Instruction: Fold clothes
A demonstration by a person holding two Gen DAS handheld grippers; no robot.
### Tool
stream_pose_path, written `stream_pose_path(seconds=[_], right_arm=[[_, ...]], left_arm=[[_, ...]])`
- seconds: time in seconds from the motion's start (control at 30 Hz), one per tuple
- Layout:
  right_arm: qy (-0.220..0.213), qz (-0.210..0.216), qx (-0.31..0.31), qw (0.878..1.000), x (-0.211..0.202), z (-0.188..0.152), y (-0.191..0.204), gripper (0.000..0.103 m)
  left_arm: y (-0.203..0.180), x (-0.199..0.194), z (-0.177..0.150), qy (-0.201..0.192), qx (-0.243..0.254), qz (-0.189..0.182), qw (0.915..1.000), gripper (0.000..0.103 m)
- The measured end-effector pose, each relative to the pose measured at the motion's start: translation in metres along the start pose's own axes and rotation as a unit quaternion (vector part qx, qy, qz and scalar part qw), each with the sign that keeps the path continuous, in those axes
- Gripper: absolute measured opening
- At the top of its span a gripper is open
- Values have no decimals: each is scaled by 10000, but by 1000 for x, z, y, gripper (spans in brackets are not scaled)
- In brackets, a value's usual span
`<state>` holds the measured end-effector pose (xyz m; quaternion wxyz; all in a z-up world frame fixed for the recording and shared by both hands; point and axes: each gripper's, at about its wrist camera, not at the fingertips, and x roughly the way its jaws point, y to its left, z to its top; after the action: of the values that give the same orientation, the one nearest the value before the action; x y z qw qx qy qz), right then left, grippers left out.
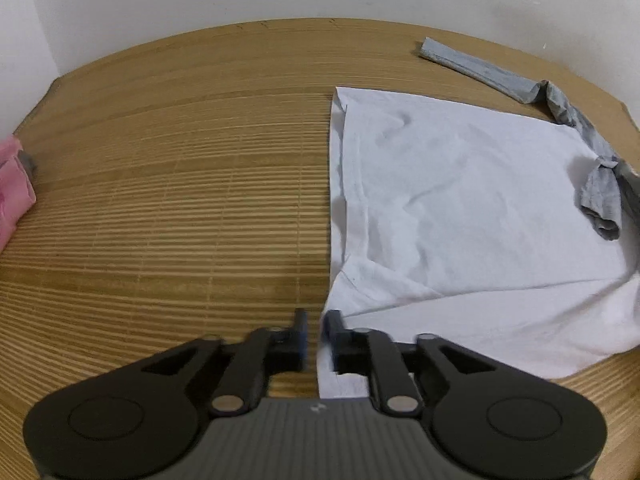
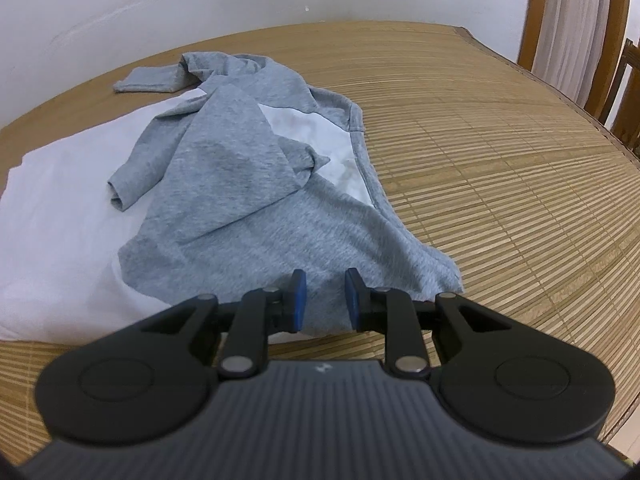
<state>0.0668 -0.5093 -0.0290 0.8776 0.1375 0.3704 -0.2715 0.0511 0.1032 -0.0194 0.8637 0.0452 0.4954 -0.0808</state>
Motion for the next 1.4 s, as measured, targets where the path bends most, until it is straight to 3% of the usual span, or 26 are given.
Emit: stream_pose_path(seconds=[0.17,0.2,0.27,0.3,0.33,0.4,0.43,0.53,0.63,0.7,0.77,0.8,0.83,0.93,1.0,1.1,1.23,1.27,1.33,1.4], right_arm=[[203,66,181,9996,0,9,-3,25],[322,162,430,9984,-3,15,-5,27],[135,555,928,9940,-12,28,-11,28],[-5,746,1131,9908,-17,35,-13,31],[-145,935,1332,9866,-21,42,-15,42],[-114,1178,1341,9839,-17,56,-8,60],[-77,1238,1273,9841,-13,61,-1,64],[79,1201,964,9880,4,70,27,63],[258,823,509,9950,26,70,58,63],[218,478,283,9982,34,65,66,58],[171,131,60,9997,42,60,74,27],[152,66,112,9998,42,59,72,9],[92,39,296,9995,39,57,66,9],[-298,31,615,9977,21,57,49,8],[-309,126,583,9977,20,61,44,9],[125,314,321,9989,40,66,49,14],[15,359,181,9992,22,65,57,18],[-184,418,200,9988,10,63,55,22],[-519,493,234,9972,-13,54,49,45],[-686,504,219,9961,-30,44,43,52]], left_arm=[[5,-11,-6,-35,12,-405,9992,31],[5,-12,-6,-80,-1,-438,9990,33],[5,-14,-6,-161,-35,-509,9986,41],[4,-13,-4,-181,-66,-548,9983,47],[4,-11,-3,-191,-84,-574,9981,49],[2,-6,0,-184,-71,-628,9978,50],[1,-3,1,-163,-67,-631,9979,50],[-3,6,2,-103,-64,-614,9980,51],[-5,10,2,-142,-104,-642,9978,51],[-3,13,3,-178,-198,-670,9974,51],[0,14,5,-228,-317,-653,9971,44],[1,14,5,-256,-361,-595,9973,25],[2,12,5,-248,-376,-464,9979,15],[10,12,1,-126,-419,-35,9990,15],[14,17,-4,37,-377,265,9989,16],[20,14,-6,41,-397,251,9989,19],[5,-11,-5,-348,69,-37,9994,25],[-3,-18,-6,-492,296,-110,9983,28],[-21,-28,-8,-696,719,-324,9945,42],[-38,-27,-11,-704,1011,-488,9912,48]])
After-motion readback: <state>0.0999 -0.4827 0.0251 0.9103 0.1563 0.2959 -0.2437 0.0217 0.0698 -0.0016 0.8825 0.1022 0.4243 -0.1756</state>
